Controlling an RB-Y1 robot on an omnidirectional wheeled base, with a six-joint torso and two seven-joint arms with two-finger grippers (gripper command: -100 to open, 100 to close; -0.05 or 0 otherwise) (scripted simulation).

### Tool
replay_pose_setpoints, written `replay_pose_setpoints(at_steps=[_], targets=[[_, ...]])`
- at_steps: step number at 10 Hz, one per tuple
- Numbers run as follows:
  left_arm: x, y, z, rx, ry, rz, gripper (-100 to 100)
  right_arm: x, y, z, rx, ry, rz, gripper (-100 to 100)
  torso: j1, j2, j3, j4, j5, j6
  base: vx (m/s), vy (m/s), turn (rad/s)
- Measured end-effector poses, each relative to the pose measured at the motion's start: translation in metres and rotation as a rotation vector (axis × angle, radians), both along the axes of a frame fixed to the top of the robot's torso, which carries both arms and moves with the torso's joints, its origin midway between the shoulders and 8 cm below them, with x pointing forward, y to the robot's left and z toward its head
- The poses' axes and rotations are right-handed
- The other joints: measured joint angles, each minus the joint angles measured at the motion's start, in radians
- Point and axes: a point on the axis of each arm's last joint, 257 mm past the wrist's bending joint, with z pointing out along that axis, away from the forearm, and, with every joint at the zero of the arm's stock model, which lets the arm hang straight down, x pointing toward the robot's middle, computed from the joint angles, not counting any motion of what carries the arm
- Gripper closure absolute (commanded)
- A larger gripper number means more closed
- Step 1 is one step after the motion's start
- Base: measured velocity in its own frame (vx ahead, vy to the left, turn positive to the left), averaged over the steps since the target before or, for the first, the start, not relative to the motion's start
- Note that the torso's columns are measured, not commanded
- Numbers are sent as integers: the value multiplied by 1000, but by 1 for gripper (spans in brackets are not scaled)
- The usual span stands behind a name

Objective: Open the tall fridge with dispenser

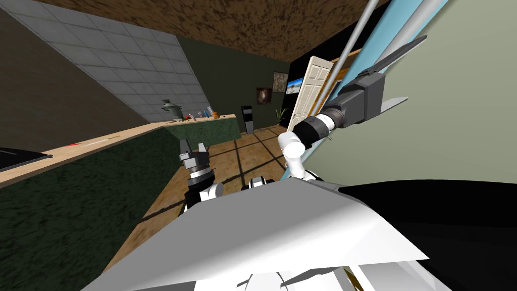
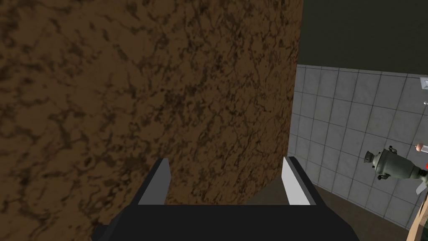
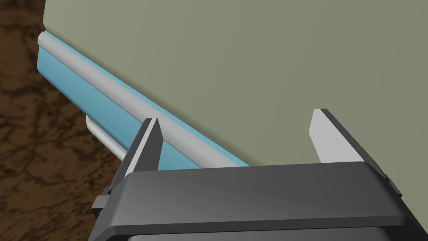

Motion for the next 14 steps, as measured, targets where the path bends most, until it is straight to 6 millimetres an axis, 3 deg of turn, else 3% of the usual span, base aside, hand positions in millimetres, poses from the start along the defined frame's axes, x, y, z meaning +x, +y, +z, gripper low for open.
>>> replay_pose_setpoints(at_steps=[10, 14], targets=[[0, 0, 0, 0, 0, 0, 0, 7, -25, -32, 275, -129, 159, -100, -20, -15, -9, -7, -11, -2, 11, -16, 83], [0, 0, 0, 0, 0, 0, 0, 8, -31, -49, 385, -173, 218, -100, -18, -8, -5, -3, -8, 2, 22, -9, 100]])
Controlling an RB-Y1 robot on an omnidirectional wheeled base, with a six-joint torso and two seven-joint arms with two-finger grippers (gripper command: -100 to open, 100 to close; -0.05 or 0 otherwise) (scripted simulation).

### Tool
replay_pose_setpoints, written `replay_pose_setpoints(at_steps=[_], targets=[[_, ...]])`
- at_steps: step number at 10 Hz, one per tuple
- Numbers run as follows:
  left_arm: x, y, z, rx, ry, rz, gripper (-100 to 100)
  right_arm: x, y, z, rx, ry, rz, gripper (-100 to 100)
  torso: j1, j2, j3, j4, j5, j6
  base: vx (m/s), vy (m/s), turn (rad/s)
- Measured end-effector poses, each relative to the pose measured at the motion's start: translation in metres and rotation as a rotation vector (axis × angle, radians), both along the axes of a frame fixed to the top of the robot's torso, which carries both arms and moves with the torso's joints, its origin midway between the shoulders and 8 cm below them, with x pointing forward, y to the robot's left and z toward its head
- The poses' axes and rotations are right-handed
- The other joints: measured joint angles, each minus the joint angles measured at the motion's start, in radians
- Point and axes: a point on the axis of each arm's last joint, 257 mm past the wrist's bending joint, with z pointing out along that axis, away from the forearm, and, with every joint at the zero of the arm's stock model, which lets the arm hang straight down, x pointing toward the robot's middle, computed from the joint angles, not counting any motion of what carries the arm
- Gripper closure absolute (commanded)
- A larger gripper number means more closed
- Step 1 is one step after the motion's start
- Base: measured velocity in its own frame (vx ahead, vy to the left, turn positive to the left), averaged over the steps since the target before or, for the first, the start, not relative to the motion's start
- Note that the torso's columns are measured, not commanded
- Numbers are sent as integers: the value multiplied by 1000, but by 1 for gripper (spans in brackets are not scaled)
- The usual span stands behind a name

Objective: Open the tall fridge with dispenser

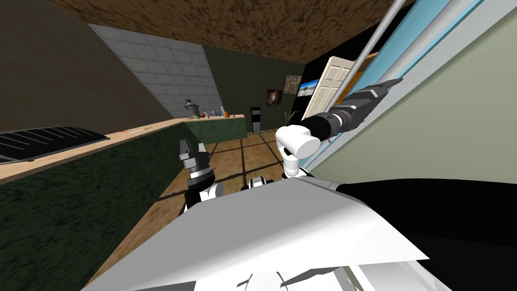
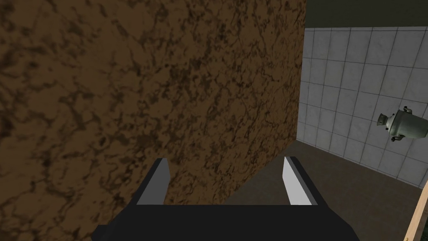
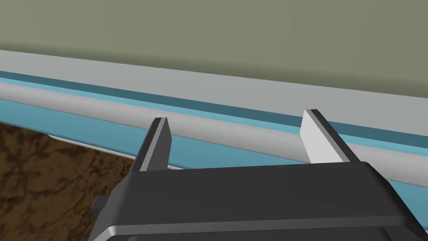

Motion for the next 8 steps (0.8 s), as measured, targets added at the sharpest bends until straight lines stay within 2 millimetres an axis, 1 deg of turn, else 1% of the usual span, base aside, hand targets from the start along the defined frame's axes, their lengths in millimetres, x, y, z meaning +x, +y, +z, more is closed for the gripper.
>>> replay_pose_setpoints(at_steps=[2, 3, 5, 6, 8], targets=[[0, 0, 0, 0, 0, 0, 0, -2, -2, -15, 95, -42, 61, -100, 9, 27, 21, 12, 3, 11, 51, -39, 64], [0, 0, 0, 0, 0, 0, 0, -1, -1, -20, 126, -51, 75, -100, 14, 39, 29, 17, 7, 13, 37, -23, 10], [0, 0, 0, 0, 0, 0, 0, -3, -4, -35, 206, -76, 97, -100, 31, 48, 33, 21, 17, 9, 5, -15, -5], [0, 0, 0, 0, 0, 0, 0, -4, -4, -36, 211, -77, 97, -100, 40, 44, 30, 21, 21, 7, 0, -69, -48], [0, 0, 0, 0, 0, 0, 0, 2, -2, -30, 210, -78, 106, -100, 39, 38, 25, 19, 22, 7, 5, -91, -25]])
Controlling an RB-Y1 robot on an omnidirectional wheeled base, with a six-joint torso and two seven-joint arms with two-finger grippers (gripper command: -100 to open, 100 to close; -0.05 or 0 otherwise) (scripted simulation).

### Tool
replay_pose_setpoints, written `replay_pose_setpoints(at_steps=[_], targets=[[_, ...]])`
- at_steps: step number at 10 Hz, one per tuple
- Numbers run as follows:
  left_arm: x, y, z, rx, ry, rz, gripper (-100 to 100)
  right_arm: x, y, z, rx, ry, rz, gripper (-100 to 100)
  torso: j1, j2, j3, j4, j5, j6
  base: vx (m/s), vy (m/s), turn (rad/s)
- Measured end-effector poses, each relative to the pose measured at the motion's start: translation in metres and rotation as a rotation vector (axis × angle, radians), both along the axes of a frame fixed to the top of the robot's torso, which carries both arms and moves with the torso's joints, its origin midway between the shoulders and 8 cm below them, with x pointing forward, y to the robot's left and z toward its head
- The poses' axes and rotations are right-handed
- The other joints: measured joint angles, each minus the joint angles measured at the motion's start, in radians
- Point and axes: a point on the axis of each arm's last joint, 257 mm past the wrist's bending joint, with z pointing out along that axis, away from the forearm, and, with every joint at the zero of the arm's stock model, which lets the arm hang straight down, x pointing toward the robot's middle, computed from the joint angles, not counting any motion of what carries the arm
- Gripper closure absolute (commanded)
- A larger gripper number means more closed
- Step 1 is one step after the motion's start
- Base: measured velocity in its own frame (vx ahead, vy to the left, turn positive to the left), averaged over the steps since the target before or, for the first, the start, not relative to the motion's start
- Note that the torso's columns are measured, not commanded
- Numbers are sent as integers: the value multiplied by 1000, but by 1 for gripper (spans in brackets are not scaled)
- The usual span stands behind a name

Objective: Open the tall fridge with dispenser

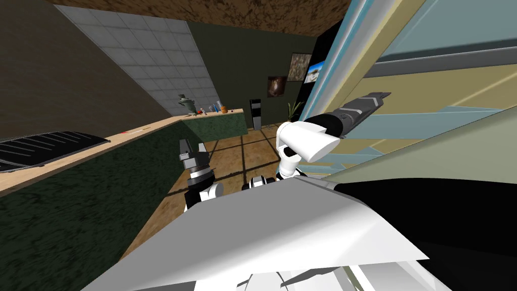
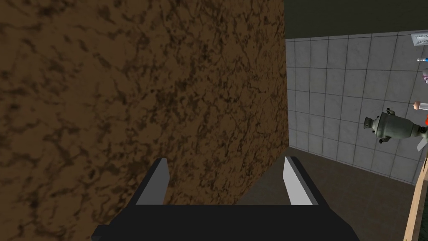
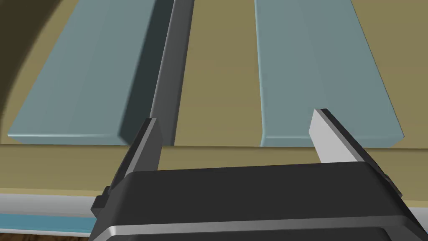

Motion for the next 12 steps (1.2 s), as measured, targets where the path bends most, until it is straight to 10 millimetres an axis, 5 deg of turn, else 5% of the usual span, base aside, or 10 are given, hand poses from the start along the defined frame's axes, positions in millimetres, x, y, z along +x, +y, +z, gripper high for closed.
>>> replay_pose_setpoints(at_steps=[1, 3, 12], targets=[[0, 0, 0, 0, 0, 0, 0, 0, 0, 0, 0, 1, 0, 100, 4, 0, 0, 0, 1, 0, -6, 52, 67], [0, 0, 0, 0, 0, 0, 0, -3, -1, -3, 1, 2, -5, 100, 6, 2, 1, 1, 2, 0, 85, 20, -35], [0, 0, 0, 0, 0, 0, 0, -29, -14, 3, 1, -1, -206, 100, 1, 3, 2, 1, 0, 0, 263, -48, -54]])
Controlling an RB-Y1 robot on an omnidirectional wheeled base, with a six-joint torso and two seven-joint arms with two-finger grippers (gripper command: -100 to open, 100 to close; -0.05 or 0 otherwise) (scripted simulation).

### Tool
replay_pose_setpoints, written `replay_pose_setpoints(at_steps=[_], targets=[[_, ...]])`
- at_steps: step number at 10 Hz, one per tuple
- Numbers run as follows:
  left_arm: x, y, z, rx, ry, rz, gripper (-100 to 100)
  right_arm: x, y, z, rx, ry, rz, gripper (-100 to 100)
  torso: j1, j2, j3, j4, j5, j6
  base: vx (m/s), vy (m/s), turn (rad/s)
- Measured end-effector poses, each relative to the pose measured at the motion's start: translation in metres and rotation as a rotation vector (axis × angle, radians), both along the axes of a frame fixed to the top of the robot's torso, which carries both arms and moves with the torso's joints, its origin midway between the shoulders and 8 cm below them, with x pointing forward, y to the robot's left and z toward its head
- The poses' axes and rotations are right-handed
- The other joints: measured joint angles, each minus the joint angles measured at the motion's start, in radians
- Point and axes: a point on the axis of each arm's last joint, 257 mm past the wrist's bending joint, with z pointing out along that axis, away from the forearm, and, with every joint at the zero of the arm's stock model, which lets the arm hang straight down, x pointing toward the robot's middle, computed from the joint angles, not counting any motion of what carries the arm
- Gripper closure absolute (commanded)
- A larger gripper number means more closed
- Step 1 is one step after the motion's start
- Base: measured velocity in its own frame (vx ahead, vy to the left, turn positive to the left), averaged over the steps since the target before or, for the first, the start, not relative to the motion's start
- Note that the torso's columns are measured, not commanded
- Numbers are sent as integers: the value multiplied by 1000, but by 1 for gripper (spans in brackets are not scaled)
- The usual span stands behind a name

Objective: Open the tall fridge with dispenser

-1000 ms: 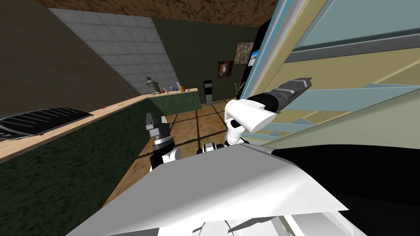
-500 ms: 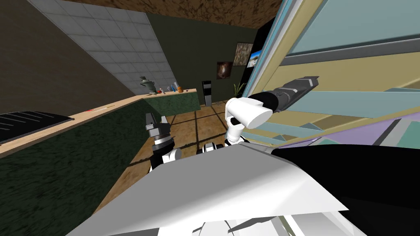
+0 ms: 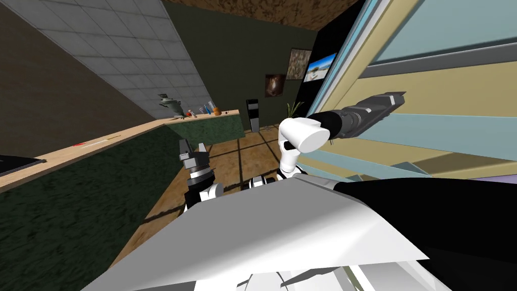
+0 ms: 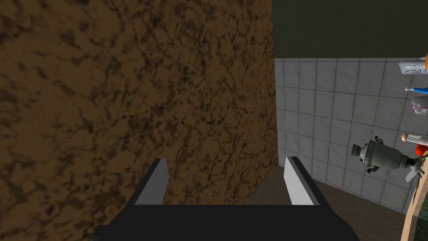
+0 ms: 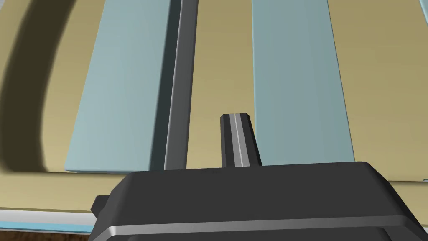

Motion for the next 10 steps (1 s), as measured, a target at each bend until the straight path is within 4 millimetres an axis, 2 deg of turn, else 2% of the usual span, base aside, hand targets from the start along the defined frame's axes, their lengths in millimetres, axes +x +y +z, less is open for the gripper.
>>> replay_pose_setpoints(at_steps=[1, 2, 6, 10], targets=[[0, 0, 0, 0, 0, 0, 0, -4, -1, 1, 1, -2, -24, 100, 1, -1, -1, 0, 1, 0, 95, -4, -48], [0, 0, 0, 0, 0, 0, 0, -4, -2, 2, 1, -2, -27, -100, 3, 6, 3, 1, 1, 0, 55, -9, -78], [0, 0, 0, 0, 0, 0, 0, -19, -4, 30, -116, 38, -140, -100, 0, -5, -3, -2, 0, 0, 104, -25, -209], [0, 0, 0, 0, 0, 0, 0, -42, 2, 56, -202, 126, -340, -100, 0, -4, -2, -1, 0, 0, 211, -43, -325]])
